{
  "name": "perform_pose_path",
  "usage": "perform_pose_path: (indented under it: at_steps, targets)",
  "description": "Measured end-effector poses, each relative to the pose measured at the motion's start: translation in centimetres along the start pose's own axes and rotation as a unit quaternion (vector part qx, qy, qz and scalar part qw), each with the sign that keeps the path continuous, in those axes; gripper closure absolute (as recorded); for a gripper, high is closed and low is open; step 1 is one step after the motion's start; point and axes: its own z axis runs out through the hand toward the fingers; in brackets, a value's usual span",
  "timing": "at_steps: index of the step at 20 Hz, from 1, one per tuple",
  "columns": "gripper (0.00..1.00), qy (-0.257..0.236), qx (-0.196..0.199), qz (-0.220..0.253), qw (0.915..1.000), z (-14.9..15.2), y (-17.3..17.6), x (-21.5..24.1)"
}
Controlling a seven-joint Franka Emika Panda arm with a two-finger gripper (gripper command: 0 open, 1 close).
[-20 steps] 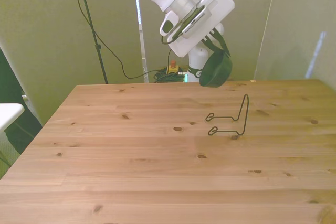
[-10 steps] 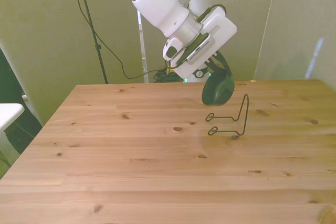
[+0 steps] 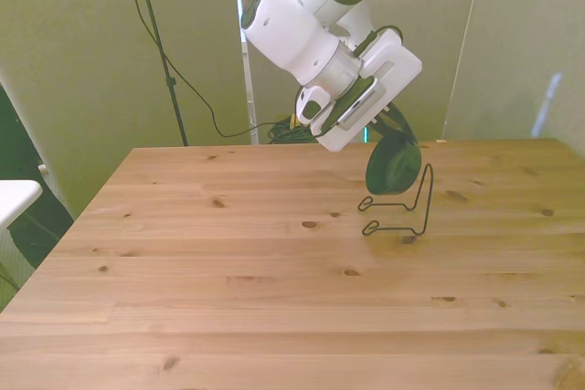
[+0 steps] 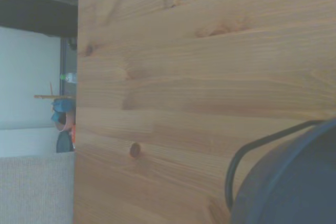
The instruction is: Load the bowl
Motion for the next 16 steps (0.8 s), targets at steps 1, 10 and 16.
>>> perform_pose_path:
  at_steps: [1,10,16]
  targets:
    - [1.0,-0.005,0.001,0.006,1.0,0.3,0.3,0.5]
    - [1.0,-0.015,-0.002,0.017,0.9997,1.5,0.9,1.6]
    - [1.0,-0.019,-0.001,0.019,0.9996,2.3,1.0,1.9]
